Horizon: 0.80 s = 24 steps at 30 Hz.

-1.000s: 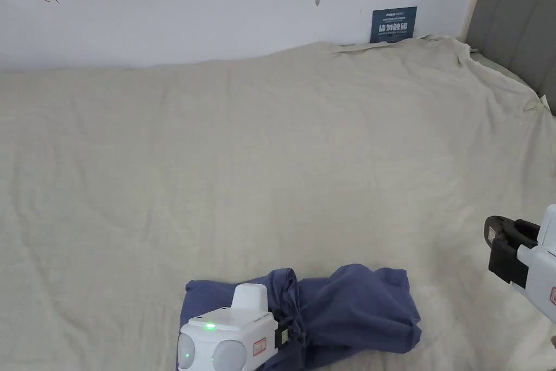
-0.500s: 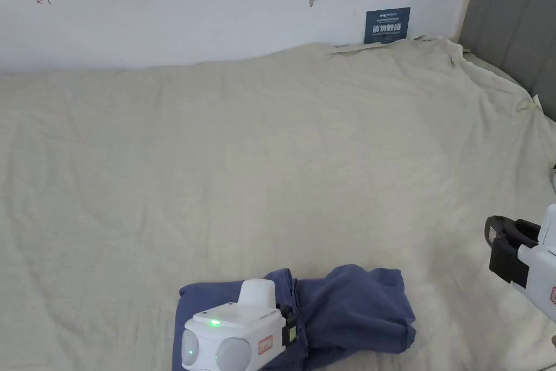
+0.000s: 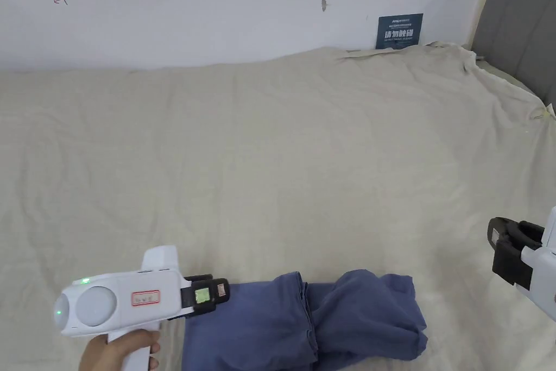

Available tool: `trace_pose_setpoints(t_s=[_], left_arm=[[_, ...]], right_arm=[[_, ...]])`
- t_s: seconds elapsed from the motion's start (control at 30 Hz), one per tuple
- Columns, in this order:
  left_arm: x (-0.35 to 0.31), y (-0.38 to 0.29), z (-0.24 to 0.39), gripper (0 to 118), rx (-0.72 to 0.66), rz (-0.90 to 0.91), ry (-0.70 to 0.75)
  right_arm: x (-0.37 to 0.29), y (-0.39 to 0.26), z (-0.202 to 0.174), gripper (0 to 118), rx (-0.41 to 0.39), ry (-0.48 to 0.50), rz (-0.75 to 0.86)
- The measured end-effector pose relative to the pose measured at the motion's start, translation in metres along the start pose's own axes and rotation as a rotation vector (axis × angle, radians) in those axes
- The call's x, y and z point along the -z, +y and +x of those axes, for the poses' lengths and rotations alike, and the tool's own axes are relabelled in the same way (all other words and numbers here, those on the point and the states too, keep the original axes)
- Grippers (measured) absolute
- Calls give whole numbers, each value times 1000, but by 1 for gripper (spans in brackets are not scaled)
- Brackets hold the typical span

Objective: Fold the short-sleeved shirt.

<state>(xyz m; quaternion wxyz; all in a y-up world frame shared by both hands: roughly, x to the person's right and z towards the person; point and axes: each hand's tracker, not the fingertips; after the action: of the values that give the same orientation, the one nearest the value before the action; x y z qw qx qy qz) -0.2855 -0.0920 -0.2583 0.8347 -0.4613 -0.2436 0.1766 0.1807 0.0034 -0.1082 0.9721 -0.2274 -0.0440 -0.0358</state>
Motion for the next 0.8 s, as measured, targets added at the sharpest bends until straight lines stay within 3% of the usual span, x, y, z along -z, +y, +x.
trace_pose_setpoints(t_s=[0.03,0.07,0.2,0.4,0.6,0.67,0.8], left_arm=[[0,1,-11,78,-13,-7,3],[1,0,-20,84,-31,-14,12],[11,-9,-47,95,-69,-48,33],[32,-27,-72,94,-128,-97,30],[44,-35,-70,80,-78,-72,0],[46,-34,-69,56,-71,-63,-5],[52,-34,-65,35,-56,-58,-9]], right_arm=[[1,0,-2,0,-3,1,-2],[1,0,-3,0,-6,2,-3],[4,0,-6,0,-11,8,-9],[6,-2,-8,0,-18,7,-26],[7,-3,-6,0,-17,0,-36],[7,-3,-6,0,-14,0,-37],[6,-4,-6,0,-13,0,-38]])
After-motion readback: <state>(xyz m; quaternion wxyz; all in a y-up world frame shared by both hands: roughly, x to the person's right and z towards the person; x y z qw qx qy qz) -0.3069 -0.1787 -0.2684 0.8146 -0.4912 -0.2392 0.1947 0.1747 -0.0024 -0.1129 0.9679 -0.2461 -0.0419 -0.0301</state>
